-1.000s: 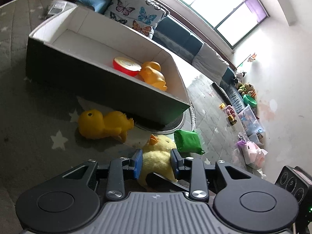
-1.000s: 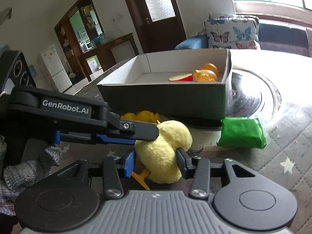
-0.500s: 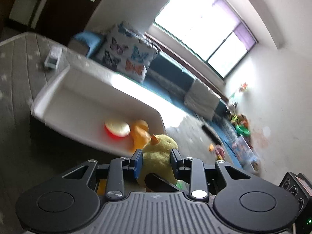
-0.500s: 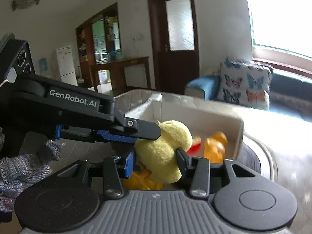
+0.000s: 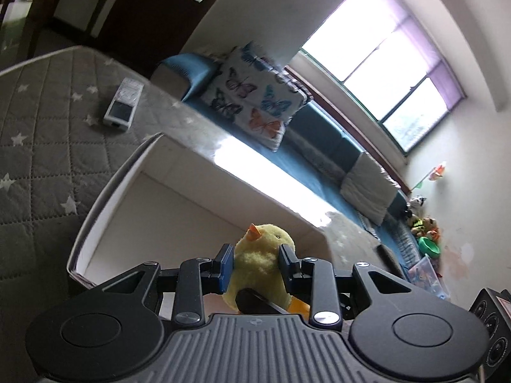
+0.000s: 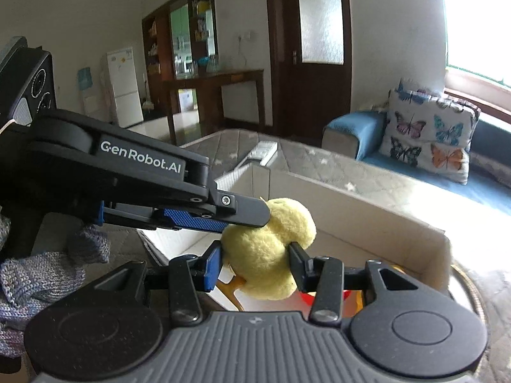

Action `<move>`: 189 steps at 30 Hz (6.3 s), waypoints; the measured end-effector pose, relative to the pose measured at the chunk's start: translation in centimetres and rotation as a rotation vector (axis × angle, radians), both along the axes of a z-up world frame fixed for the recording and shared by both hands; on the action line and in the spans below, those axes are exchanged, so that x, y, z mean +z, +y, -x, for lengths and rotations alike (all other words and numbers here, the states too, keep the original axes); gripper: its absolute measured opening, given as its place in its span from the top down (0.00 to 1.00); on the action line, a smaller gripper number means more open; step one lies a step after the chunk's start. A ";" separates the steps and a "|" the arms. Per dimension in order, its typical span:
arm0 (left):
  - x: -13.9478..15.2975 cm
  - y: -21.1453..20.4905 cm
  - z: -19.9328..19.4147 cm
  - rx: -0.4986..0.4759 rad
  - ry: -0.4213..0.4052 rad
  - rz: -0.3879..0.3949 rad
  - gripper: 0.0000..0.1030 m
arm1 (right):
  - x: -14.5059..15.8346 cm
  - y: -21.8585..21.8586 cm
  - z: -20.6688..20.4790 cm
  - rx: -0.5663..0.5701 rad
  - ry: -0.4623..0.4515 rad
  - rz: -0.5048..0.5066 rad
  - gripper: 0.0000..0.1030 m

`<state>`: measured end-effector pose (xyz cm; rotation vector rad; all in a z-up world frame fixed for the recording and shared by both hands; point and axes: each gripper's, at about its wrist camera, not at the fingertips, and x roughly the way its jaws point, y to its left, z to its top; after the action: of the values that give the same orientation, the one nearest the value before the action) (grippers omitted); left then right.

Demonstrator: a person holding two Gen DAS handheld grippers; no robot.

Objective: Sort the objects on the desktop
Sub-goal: 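Lower the chick into the white box and open both grippers, then withdraw both grippers up out of the box, then move both grippers down onto the green fabric pouch, then close both grippers on the green fabric pouch, then carry the green pouch into the box and open both grippers, then withdraw both grippers from the box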

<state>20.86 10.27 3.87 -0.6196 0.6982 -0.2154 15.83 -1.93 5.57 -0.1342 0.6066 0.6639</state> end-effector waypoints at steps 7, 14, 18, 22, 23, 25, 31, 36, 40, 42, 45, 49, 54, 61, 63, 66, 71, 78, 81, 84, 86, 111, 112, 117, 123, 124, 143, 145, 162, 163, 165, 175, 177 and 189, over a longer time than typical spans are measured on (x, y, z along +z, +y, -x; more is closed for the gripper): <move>-2.1 0.3 -1.6 0.006 0.061 -0.011 0.68 | -1.7 1.0 -1.7 0.012 0.043 0.033 0.59; -1.7 0.0 -0.8 0.008 0.051 -0.044 0.68 | -1.0 0.7 -0.6 0.000 0.024 0.033 0.59; -0.8 -0.3 0.3 0.005 0.029 -0.061 0.68 | -0.6 0.5 0.0 -0.007 0.013 0.034 0.58; 0.3 -0.9 1.8 -0.004 0.004 -0.082 0.68 | -0.1 0.0 1.1 -0.016 0.001 0.032 0.52; 0.5 -1.1 2.2 -0.007 0.000 -0.087 0.68 | 0.0 -0.2 1.6 -0.019 -0.003 0.031 0.51; 0.8 -1.6 3.0 -0.014 -0.006 -0.097 0.68 | 0.2 -0.6 2.5 -0.026 -0.010 0.028 0.50; 1.4 -3.1 5.5 -0.047 -0.016 -0.122 0.68 | 0.9 -1.8 5.3 -0.046 -0.033 0.019 0.44; 1.6 -4.6 7.8 -0.070 -0.018 -0.150 0.68 | 1.0 -3.4 8.3 -0.081 -0.046 0.003 0.39; 1.3 -5.9 9.5 -0.092 -0.014 -0.180 0.68 | 0.7 -4.5 10.3 -0.115 -0.048 -0.022 0.34; 1.1 -6.5 10.2 -0.104 -0.006 -0.196 0.68 | 0.5 -5.0 11.3 -0.132 -0.050 -0.029 0.33; 0.7 -7.2 11.1 -0.114 0.005 -0.209 0.68 | 0.1 -5.8 12.7 -0.150 -0.056 -0.023 0.32; 0.1 -7.9 12.1 -0.125 0.027 -0.218 0.68 | -0.6 -6.6 14.4 -0.172 -0.067 -0.012 0.27; -0.5 -8.9 12.8 -0.138 0.046 -0.242 0.68 | -1.4 -7.4 15.7 -0.205 -0.063 -0.001 0.23; -1.2 -10.3 13.7 -0.152 0.056 -0.292 0.68 | -2.3 -8.5 16.7 -0.254 -0.055 0.004 0.19; -1.2 -10.7 13.9 -0.159 0.055 -0.303 0.68 | -2.4 -8.9 16.8 -0.267 -0.052 0.000 0.19; -1.4 -11.4 14.2 -0.167 0.055 -0.331 0.68 | -2.6 -9.3 17.1 -0.283 -0.048 -0.006 0.19; -1.9 -12.0 14.4 -0.177 0.069 -0.342 0.68 | -3.1 -9.9 17.3 -0.311 -0.043 -0.004 0.18; -2.3 -12.8 14.3 -0.189 0.084 -0.353 0.68 | -3.9 -11.1 17.4 -0.351 -0.030 -0.004 0.18; -2.6 -13.2 14.1 -0.197 0.093 -0.357 0.68 | -4.3 -11.7 17.3 -0.371 -0.021 -0.007 0.18; -2.8 -13.7 13.8 -0.204 0.098 -0.359 0.68 | -4.5 -12.1 17.1 -0.385 -0.014 -0.009 0.18; -2.9 -13.9 13.7 -0.208 0.100 -0.362 0.68 | -4.7 -12.4 17.0 -0.393 -0.012 -0.011 0.18; -3.6 -16.2 9.2 -0.239 0.141 -0.342 0.68 | -6.2 -14.5 13.7 -0.427 0.010 -0.001 0.17; -3.6 -16.3 8.9 -0.241 0.146 -0.336 0.68 | -6.2 -14.5 13.6 -0.427 0.011 -0.001 0.17; -3.6 -16.9 7.4 -0.252 0.158 -0.311 0.68 | -6.4 -14.4 12.6 -0.419 0.015 -0.003 0.17; -3.5 -17.8 6.3 -0.274 0.162 -0.295 0.68 | -6.8 -14.1 11.6 -0.417 0.019 0.005 0.19; -3.6 -17.9 6.1 -0.276 0.164 -0.291 0.68 | -6.8 -14.0 11.5 -0.417 0.020 0.007 0.20; -3.7 -18.2 5.8 -0.314 0.179 -0.198 0.68 | -6.9 -13.8 11.4 -0.416 0.032 0.004 0.36; -3.0 -17.7 6.5 -0.307 0.158 -0.185 0.68 | -6.4 -13.6 11.8 -0.412 0.013 0.005 0.37; 2.0 -12.4 3.8 -0.162 -0.006 -0.193 0.68 | -1.3 -9.3 6.4 -0.294 -0.138 -0.016 0.37; 1.7 -12.1 3.3 -0.158 0.003 -0.189 0.68 | -1.6 -9.0 5.8 -0.291 -0.134 -0.011 0.37; 1.0 -11.7 2.6 -0.154 0.019 -0.184 0.68 | -2.2 -8.5 4.8 -0.287 -0.124 -0.002 0.37; -1.0 -10.8 1.7 -0.140 0.059 -0.175 0.68 | -3.2 -8.4 3.5 -0.289 -0.123 0.016 0.31; -0.9 -10.7 2.2 -0.137 0.057 -0.178 0.68 | -3.1 -8.5 4.1 -0.288 -0.131 0.022 0.31; 0.8 -10.9 7.2 -0.136 -0.012 -0.277 0.68 | -2.5 -9.5 9.2 -0.291 -0.123 0.007 0.27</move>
<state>13.62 -0.64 4.72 -0.3061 0.7438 -0.2434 6.63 -11.46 3.05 -0.0899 0.4982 0.3685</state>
